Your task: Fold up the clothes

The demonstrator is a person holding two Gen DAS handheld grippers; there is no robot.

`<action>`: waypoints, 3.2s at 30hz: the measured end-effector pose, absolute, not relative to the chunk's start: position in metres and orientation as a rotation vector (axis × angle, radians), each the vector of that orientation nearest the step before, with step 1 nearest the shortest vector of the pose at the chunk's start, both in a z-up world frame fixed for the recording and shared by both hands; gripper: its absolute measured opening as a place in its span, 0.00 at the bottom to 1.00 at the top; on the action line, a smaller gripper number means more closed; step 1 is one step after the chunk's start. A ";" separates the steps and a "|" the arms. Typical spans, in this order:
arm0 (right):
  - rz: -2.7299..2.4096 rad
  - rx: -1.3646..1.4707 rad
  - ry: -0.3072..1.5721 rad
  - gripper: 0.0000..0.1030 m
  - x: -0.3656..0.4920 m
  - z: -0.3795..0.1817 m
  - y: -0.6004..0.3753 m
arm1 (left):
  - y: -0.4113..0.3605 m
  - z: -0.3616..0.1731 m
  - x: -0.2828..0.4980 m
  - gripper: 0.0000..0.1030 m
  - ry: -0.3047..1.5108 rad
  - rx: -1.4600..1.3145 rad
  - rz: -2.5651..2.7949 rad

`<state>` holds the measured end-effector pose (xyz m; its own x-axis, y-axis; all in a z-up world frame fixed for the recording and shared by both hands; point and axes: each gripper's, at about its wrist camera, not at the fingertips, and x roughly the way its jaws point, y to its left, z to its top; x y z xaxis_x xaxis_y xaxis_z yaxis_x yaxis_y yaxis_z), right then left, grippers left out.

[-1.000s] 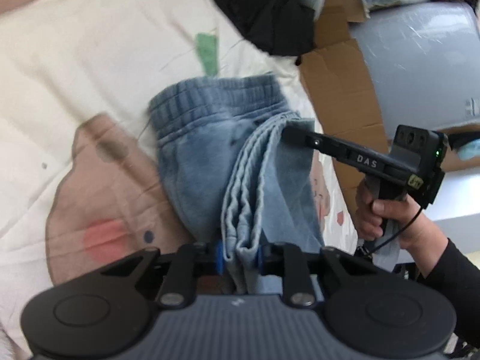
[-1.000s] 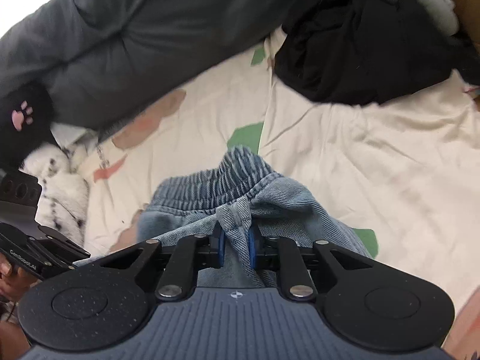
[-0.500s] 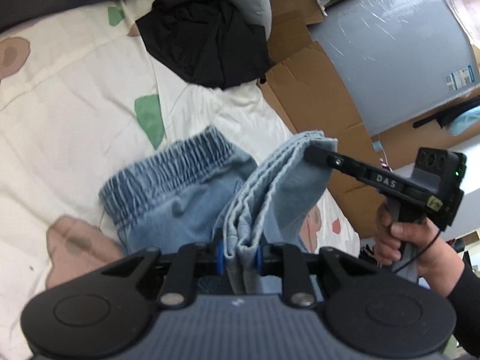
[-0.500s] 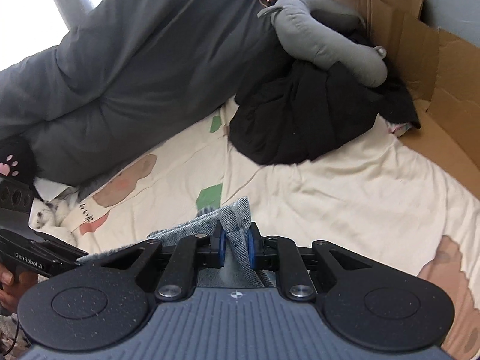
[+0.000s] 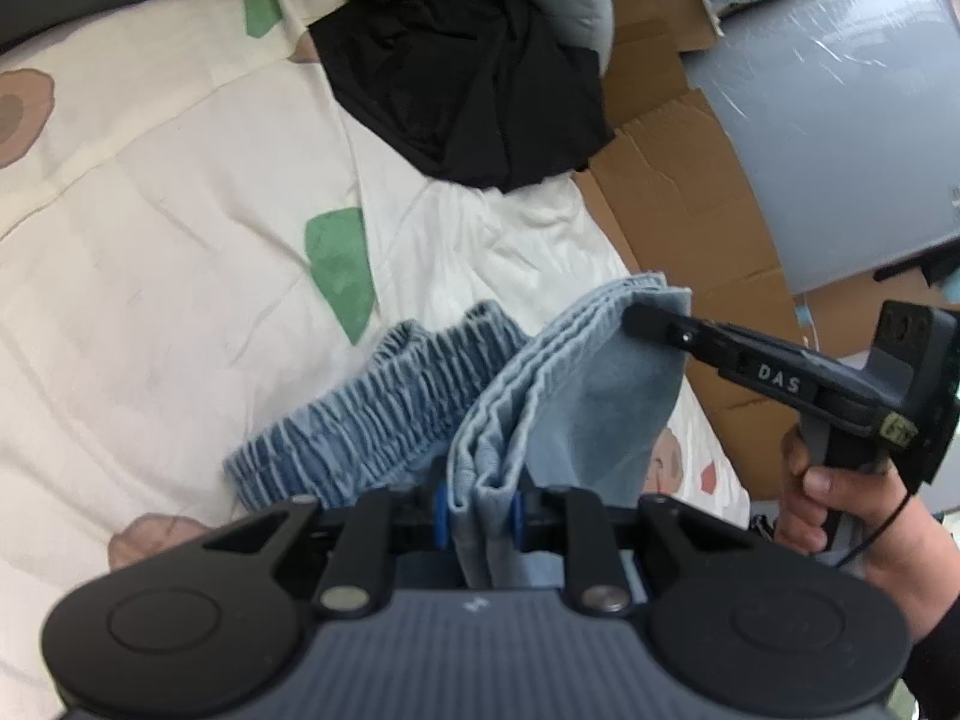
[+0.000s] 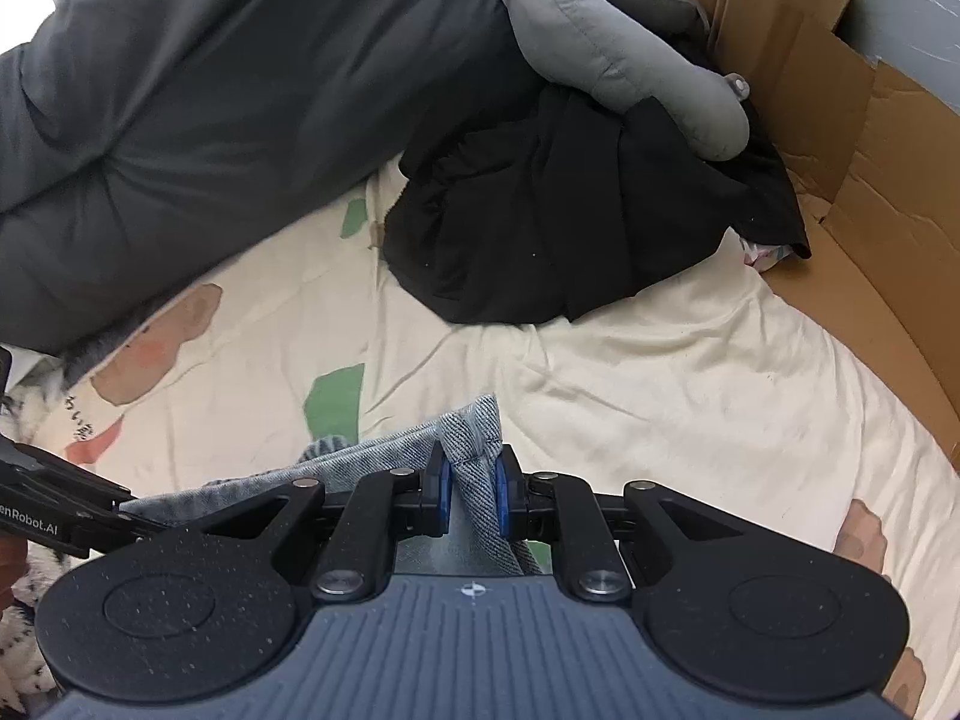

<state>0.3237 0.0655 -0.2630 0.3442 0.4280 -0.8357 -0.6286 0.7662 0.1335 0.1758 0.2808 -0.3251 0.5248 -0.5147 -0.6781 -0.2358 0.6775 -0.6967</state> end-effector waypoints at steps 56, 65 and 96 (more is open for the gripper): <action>0.804 -0.289 0.906 0.10 0.275 -0.312 0.108 | 0.275 -0.335 0.175 0.02 1.090 -0.673 -0.119; 0.792 -0.349 0.972 0.10 0.284 -0.346 0.129 | 0.285 -0.358 0.179 0.03 1.087 -0.723 -0.107; 0.668 -0.303 0.890 0.11 0.254 -0.364 0.081 | 0.263 -0.346 0.162 0.02 0.997 -0.693 -0.129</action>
<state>0.2543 0.0810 -0.3639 0.4462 0.4092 -0.7959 -0.6500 0.7595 0.0261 0.1616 0.2627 -0.3458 0.5544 -0.4035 -0.7279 -0.2057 0.7810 -0.5896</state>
